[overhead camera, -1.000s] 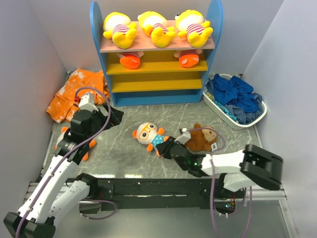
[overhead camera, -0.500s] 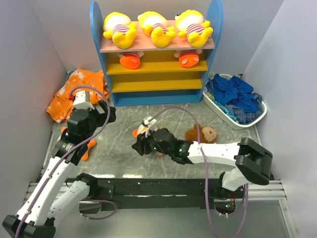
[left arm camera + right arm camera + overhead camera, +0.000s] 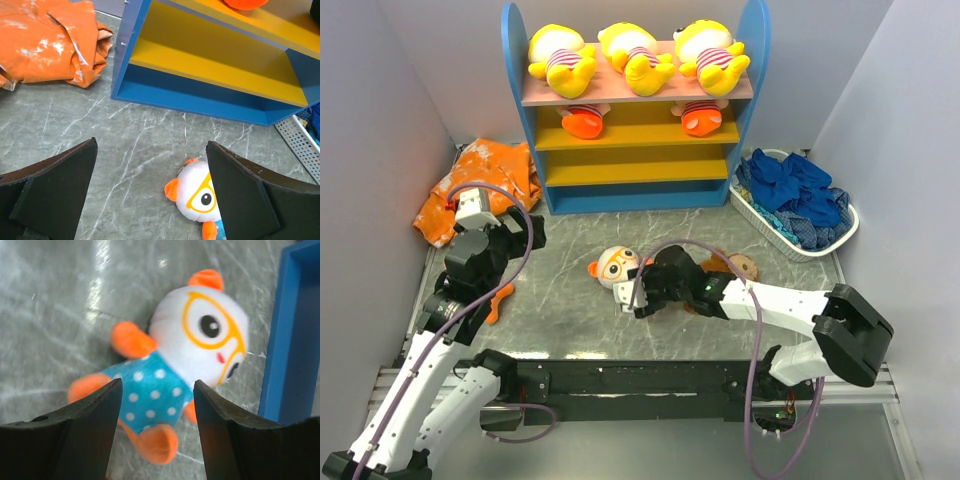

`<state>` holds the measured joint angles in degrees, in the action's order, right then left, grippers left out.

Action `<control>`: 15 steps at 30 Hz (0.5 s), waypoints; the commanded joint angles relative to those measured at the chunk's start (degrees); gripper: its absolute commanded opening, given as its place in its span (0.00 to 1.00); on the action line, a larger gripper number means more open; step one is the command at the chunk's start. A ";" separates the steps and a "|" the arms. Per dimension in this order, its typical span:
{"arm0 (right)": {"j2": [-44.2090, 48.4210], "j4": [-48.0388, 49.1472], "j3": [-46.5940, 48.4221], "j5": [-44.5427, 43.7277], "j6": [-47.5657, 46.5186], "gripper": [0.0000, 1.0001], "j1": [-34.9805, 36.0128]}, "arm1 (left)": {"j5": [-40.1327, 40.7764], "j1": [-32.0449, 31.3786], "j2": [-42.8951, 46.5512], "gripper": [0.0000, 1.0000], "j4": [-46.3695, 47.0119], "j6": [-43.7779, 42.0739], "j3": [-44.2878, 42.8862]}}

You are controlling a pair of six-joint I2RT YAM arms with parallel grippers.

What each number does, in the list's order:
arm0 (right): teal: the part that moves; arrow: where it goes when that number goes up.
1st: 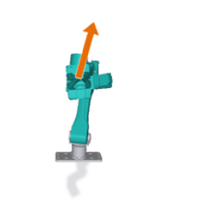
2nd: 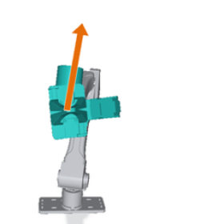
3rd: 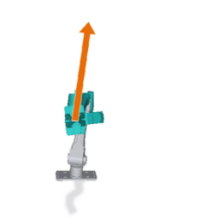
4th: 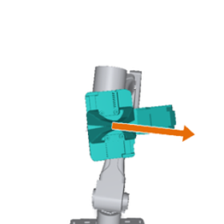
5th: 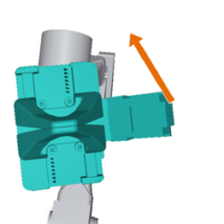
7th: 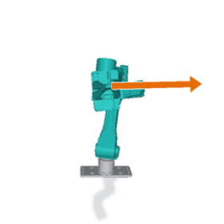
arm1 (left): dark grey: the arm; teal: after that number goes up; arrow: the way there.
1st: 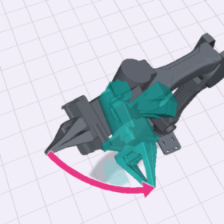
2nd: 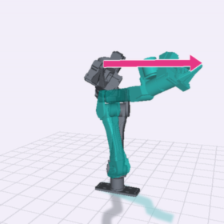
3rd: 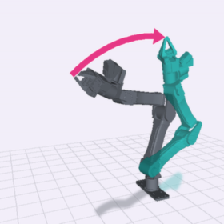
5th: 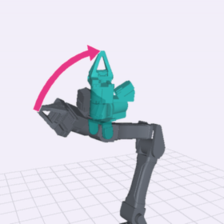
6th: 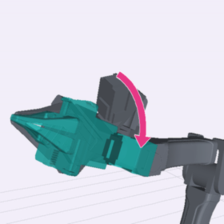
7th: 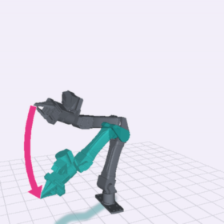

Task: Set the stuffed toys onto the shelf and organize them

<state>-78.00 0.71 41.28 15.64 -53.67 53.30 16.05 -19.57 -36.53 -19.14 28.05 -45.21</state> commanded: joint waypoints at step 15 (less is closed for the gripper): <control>7.07 -1.41 -6.30 -1.48 -16.46 0.66 -1.44 | 0.56 0.24 0.41 0.97 2.52 -1.33 0.39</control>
<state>-72.38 -0.86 35.62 15.73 -67.40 52.12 16.36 -19.57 -36.80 -19.14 27.83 -45.19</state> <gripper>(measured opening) 0.664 0.967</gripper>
